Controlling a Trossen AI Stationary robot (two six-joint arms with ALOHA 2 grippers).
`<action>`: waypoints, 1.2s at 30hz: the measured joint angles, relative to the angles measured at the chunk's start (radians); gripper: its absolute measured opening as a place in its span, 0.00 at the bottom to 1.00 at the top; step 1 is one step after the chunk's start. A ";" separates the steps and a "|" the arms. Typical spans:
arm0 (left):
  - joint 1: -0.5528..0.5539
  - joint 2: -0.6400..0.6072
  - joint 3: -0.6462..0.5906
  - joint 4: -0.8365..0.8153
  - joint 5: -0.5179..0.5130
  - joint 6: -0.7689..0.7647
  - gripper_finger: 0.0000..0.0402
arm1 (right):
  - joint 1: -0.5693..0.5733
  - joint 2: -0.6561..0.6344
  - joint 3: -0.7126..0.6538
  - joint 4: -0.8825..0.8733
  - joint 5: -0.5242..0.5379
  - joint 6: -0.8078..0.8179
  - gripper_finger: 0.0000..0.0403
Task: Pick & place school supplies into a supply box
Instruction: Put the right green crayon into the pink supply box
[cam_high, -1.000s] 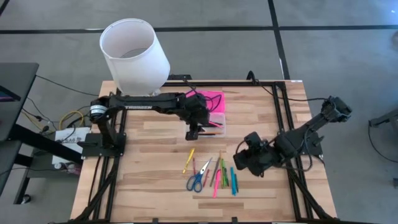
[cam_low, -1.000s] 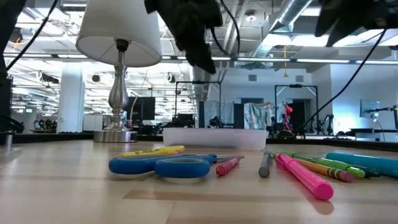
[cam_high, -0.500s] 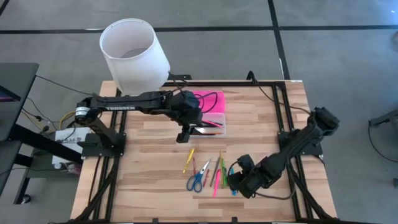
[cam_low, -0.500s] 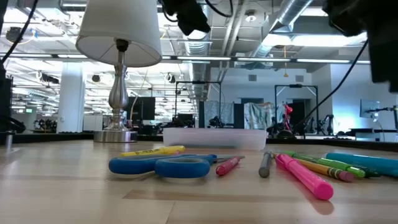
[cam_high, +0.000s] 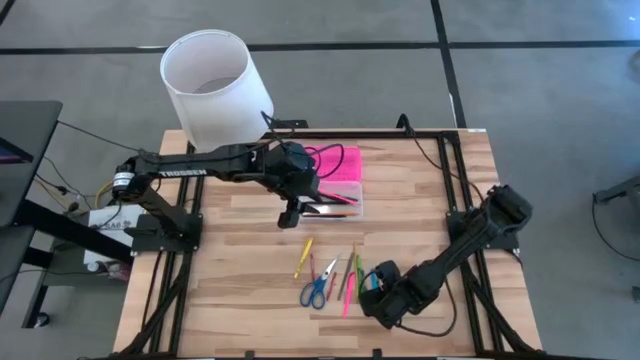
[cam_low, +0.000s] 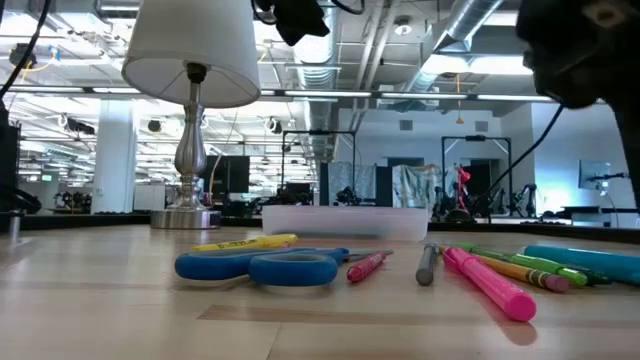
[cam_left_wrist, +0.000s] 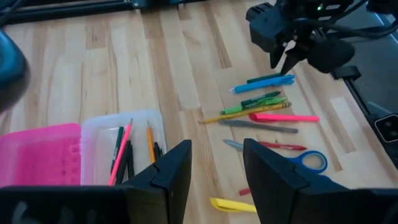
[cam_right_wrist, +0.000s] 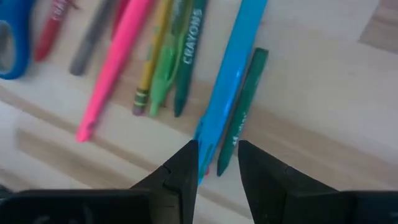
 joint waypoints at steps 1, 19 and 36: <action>0.000 0.000 0.000 -0.001 0.000 -0.004 0.34 | 0.000 0.009 0.000 -0.004 0.000 0.005 0.27; -0.012 0.000 0.000 -0.024 0.002 -0.019 0.34 | 0.000 0.024 0.000 -0.066 0.005 0.036 0.27; -0.015 0.000 0.000 -0.024 0.001 -0.025 0.34 | 0.000 0.045 0.000 -0.045 0.017 0.029 0.27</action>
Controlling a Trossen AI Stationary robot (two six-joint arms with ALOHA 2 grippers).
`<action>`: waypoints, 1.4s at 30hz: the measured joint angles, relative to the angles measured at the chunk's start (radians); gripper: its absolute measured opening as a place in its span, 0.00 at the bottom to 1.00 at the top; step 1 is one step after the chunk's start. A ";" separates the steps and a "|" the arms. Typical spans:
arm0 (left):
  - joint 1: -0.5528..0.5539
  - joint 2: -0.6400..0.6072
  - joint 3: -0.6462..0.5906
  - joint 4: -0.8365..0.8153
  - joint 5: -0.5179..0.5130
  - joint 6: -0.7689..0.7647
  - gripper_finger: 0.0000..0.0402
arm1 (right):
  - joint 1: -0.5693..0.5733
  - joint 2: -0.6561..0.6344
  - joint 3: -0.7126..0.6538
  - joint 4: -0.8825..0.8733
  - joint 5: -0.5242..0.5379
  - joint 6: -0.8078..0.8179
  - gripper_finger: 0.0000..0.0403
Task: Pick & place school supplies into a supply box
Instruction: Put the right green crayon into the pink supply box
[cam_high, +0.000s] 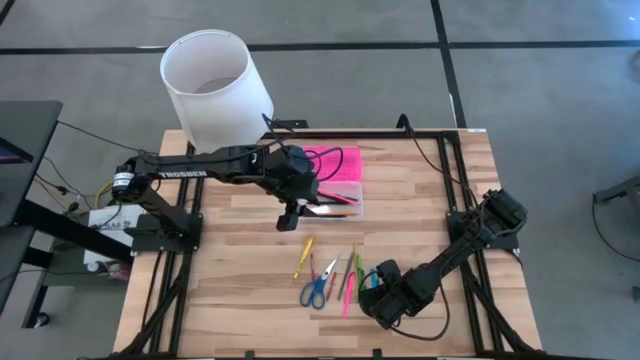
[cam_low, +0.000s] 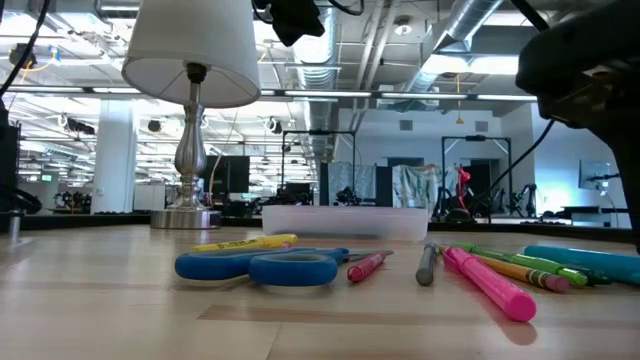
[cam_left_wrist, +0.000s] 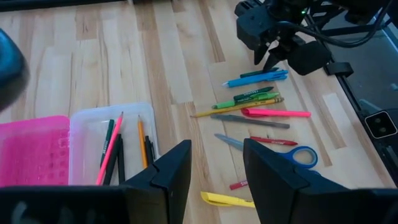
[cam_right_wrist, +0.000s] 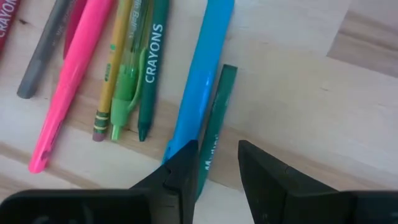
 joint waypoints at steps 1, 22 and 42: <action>0.000 0.000 0.000 0.000 0.000 0.000 0.34 | 0.000 0.004 0.000 0.000 0.001 0.000 0.27; 0.000 0.001 0.000 -0.065 -0.009 -0.009 0.35 | -0.034 0.063 0.005 -0.005 -0.068 0.016 0.23; 0.000 -0.036 -0.003 -0.380 -0.278 -0.021 0.35 | -0.033 0.062 0.002 -0.018 -0.065 0.004 0.02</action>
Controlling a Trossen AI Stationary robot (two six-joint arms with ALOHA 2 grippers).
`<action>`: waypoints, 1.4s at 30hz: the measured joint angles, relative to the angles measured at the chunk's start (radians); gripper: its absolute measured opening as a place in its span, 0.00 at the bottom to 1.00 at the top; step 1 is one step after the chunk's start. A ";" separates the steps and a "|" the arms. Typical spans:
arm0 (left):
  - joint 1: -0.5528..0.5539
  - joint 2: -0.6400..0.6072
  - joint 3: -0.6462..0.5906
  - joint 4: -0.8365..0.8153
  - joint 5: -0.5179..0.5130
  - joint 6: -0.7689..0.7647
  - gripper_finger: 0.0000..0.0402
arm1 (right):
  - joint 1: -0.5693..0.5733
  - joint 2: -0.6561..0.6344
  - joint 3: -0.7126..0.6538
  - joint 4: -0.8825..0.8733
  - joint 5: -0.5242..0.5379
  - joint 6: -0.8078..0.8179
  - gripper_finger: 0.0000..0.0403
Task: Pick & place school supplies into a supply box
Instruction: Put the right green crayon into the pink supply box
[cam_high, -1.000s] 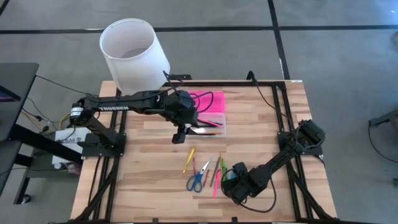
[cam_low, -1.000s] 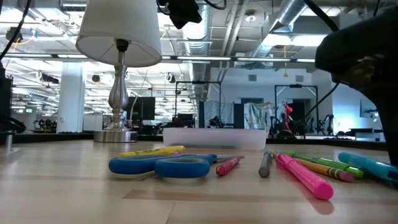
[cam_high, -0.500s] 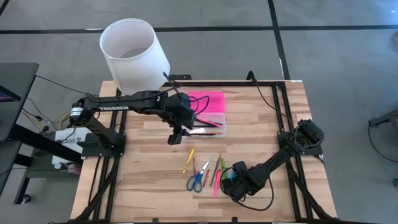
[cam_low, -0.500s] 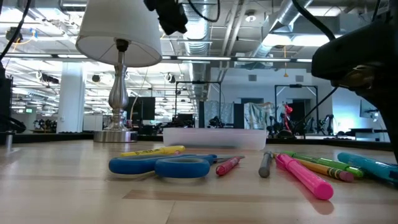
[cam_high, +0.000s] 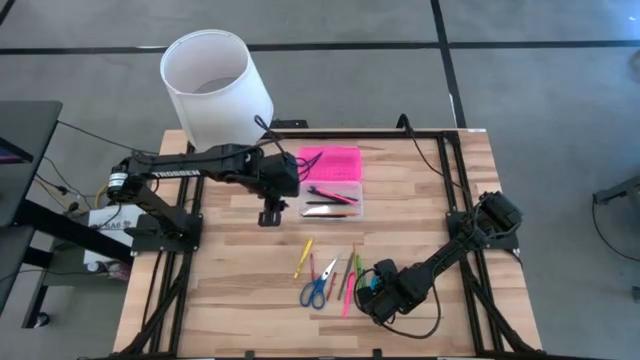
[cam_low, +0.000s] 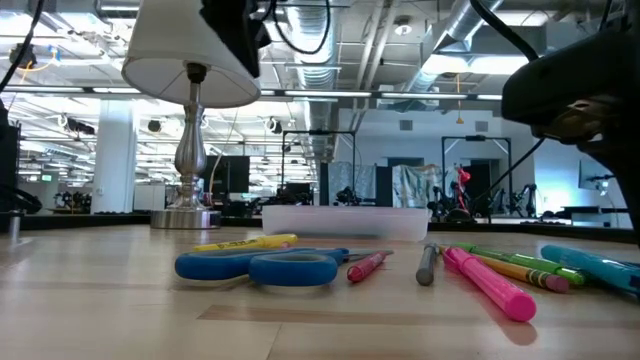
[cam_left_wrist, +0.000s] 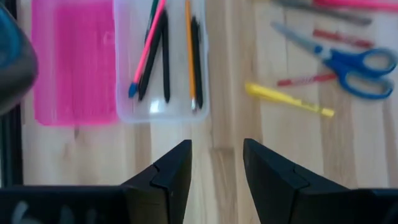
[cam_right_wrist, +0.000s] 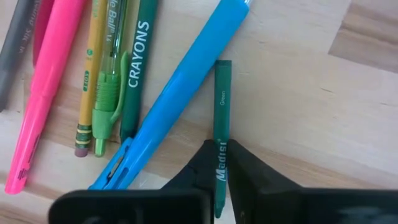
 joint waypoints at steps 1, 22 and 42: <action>0.000 -0.001 -0.008 -0.002 -0.006 0.000 0.35 | 0.000 0.000 0.000 0.000 0.000 -0.004 0.02; -0.029 -0.002 -0.363 0.136 0.060 -0.108 0.35 | 0.002 -0.003 0.137 -0.255 -0.012 -0.070 0.00; -0.093 -0.001 -0.409 0.279 0.058 -0.200 0.35 | -0.234 -0.203 0.202 -0.401 0.292 -0.692 0.00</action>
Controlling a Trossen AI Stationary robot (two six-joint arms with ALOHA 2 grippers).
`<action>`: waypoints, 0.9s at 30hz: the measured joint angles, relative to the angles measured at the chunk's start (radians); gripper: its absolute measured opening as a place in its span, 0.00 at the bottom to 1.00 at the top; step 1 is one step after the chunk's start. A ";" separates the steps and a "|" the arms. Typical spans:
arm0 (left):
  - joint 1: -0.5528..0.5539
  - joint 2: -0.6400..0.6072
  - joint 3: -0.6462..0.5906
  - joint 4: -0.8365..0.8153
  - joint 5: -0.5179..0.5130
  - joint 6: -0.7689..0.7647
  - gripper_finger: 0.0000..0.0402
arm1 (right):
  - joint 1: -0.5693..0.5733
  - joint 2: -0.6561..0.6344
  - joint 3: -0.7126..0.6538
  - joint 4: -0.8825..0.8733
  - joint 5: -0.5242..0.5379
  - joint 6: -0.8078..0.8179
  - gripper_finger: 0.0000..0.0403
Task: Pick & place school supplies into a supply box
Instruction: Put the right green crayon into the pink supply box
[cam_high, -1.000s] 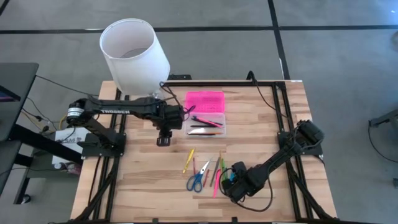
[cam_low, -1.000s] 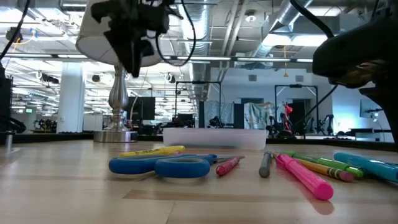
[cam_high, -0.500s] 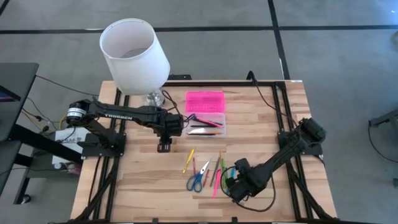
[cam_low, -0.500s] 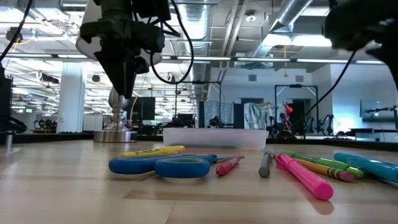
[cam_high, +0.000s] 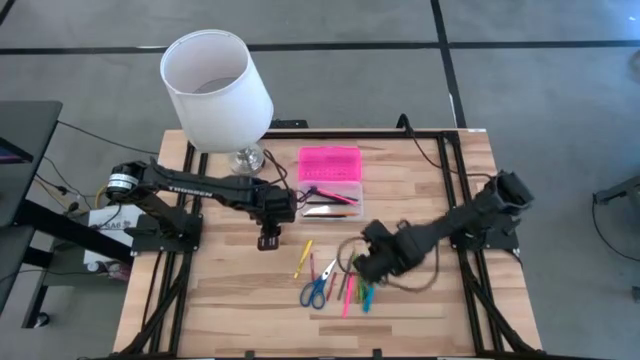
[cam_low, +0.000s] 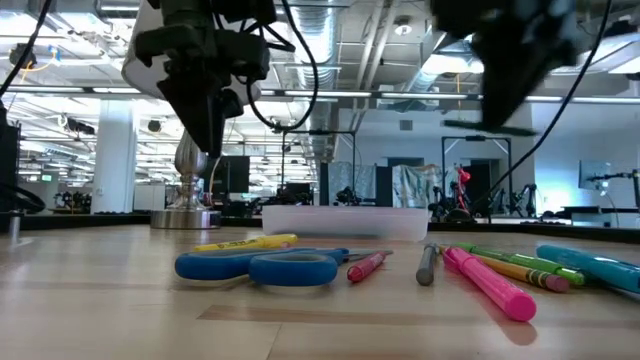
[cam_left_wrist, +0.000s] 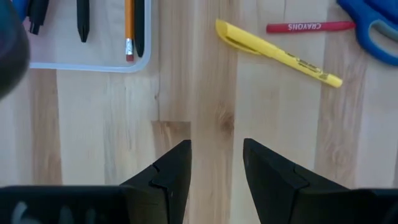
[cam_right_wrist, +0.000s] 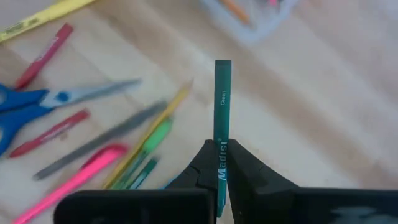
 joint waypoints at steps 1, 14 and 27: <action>-0.006 0.000 0.000 0.000 -0.004 -0.012 0.35 | -0.030 0.000 0.000 0.010 0.000 -0.069 0.00; -0.174 -0.041 -0.001 -0.035 -0.214 -0.290 0.35 | -0.384 0.008 0.000 0.255 -0.016 -0.793 0.01; -0.369 -0.160 -0.001 -0.084 -0.535 -0.745 0.35 | -0.575 0.027 -0.062 0.486 -0.242 -1.120 0.01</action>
